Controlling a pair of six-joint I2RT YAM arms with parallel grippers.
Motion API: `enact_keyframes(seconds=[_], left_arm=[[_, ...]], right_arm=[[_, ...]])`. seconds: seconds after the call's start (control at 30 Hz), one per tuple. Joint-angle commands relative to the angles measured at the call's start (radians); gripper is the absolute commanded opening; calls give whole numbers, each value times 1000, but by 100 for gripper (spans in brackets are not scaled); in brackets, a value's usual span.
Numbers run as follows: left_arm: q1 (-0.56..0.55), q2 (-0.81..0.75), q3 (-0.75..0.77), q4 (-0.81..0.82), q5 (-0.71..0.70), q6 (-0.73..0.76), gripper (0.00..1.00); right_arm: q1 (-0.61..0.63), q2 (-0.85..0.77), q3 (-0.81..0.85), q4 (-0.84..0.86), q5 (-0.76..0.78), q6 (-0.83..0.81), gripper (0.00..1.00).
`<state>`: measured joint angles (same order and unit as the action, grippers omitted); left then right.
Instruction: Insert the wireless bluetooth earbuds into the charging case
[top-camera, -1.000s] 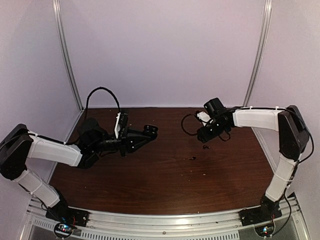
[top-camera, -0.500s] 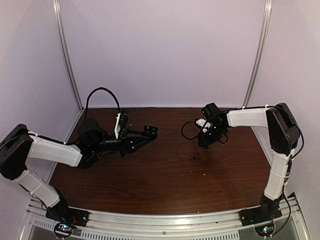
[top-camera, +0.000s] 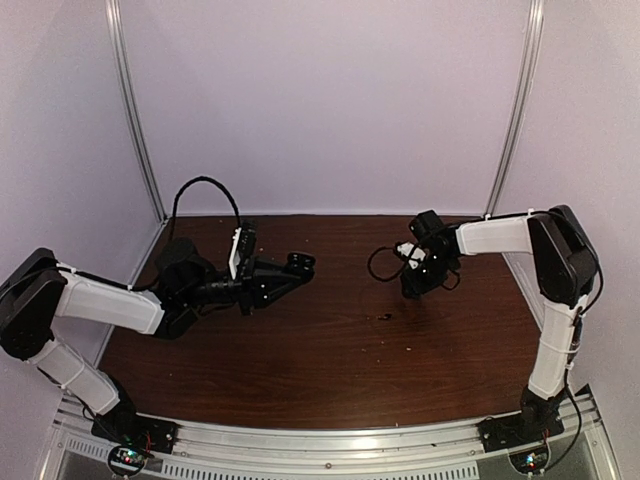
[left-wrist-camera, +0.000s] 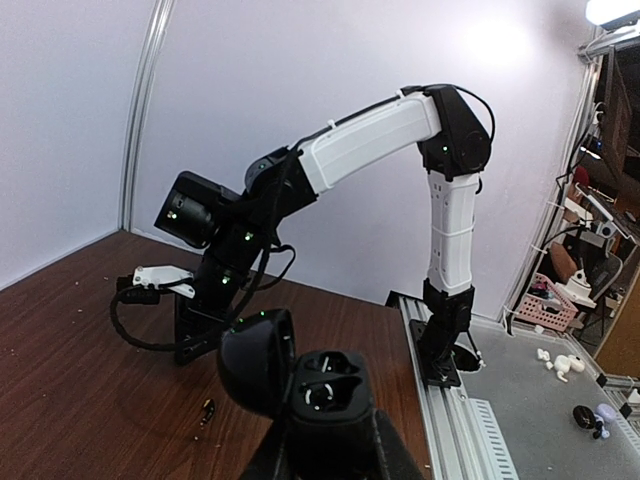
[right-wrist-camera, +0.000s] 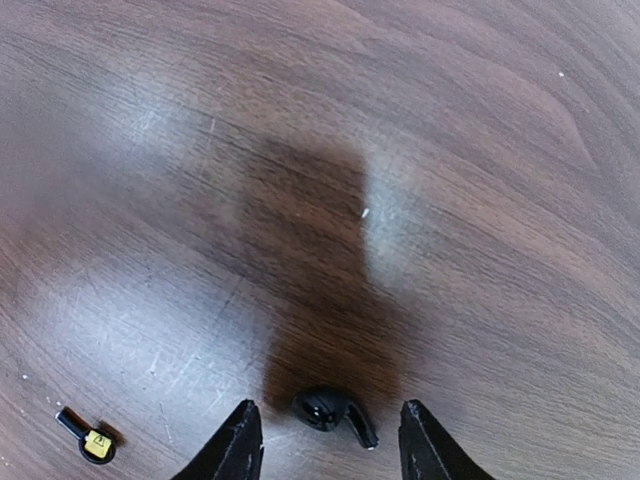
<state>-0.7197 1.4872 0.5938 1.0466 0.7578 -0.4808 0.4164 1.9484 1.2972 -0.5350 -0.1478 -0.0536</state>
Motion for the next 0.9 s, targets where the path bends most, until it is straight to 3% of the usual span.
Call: enact_keyframes(seconds=[0.0,0.37,0.87], left_arm=[[7,-5,-17,58,4,9,0],[9,-7,-25,71,4,7,0],[9,46,-17,137,21,-33,0]], right_arm=[[-15,19,-19,19,-32,3,48],[-21,50,-22,19,-53,-1,37],[78,-139,-228,-55,-40,95,18]])
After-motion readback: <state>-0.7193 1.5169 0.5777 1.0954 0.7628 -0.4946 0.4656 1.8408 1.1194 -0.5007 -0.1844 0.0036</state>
